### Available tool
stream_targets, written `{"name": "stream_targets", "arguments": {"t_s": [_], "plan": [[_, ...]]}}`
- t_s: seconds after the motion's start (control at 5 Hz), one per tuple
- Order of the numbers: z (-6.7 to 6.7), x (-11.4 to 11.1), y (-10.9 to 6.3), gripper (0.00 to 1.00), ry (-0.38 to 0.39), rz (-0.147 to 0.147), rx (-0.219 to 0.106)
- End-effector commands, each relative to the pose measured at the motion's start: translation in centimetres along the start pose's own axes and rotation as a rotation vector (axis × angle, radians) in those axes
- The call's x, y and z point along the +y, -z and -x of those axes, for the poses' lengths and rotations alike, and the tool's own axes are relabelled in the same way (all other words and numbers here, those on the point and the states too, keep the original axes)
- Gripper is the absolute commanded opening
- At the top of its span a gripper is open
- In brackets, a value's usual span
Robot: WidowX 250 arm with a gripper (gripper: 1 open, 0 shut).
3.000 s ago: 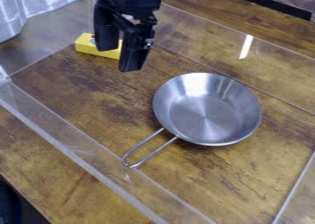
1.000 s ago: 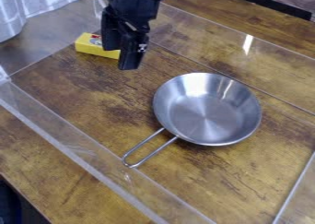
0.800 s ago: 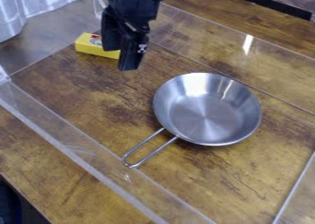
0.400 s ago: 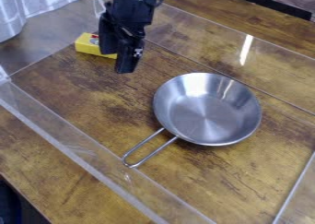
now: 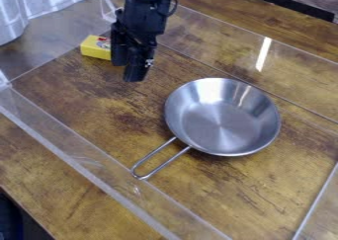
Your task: Put the yellow object in the silver pan
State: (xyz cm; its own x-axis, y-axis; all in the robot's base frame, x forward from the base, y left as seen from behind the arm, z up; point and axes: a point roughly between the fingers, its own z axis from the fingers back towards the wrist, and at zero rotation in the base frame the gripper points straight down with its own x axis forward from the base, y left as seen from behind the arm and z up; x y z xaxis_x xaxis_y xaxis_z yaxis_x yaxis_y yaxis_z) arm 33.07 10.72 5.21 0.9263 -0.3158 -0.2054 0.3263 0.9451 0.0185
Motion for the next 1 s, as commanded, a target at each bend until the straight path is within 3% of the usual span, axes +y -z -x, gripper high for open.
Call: {"name": "stream_targets", "arguments": {"t_s": [0.0, 0.8], "plan": [[0.1, 1.4, -1.4, 0.00, -0.026, -0.033, -0.052], [0.8, 0.8, -4.0, 0.00, -0.008, -0.075, -0.040]]}}
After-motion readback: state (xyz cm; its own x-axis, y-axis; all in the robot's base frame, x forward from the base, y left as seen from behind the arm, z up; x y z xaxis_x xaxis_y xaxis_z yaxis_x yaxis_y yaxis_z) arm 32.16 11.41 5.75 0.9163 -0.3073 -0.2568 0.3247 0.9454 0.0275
